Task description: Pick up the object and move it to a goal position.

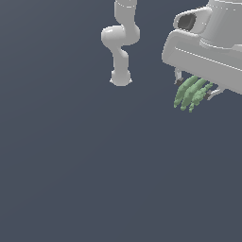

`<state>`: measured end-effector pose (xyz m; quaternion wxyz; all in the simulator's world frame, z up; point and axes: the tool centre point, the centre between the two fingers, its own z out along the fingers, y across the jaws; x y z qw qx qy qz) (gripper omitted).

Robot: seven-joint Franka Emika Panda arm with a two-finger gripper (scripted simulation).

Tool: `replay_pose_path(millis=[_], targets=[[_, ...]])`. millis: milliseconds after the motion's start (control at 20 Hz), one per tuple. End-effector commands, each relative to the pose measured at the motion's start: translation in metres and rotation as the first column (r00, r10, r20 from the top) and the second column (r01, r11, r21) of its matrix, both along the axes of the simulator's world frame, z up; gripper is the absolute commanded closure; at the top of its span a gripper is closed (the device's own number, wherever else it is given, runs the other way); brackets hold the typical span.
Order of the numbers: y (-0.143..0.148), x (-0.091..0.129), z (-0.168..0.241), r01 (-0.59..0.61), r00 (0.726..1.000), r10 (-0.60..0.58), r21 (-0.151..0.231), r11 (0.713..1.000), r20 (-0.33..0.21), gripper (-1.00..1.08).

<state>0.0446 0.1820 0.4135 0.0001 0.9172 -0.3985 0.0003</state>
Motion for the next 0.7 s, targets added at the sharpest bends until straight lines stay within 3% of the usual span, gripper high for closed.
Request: replay_pose_path(millis=[0,650], targets=[[0.005,0.002,0.009,0.0,1.0,0.0,0.0,1.0,-0.001,1.08],[0.015,0.006,0.024,0.0,1.0,0.0,0.0,1.0,-0.001,1.08]])
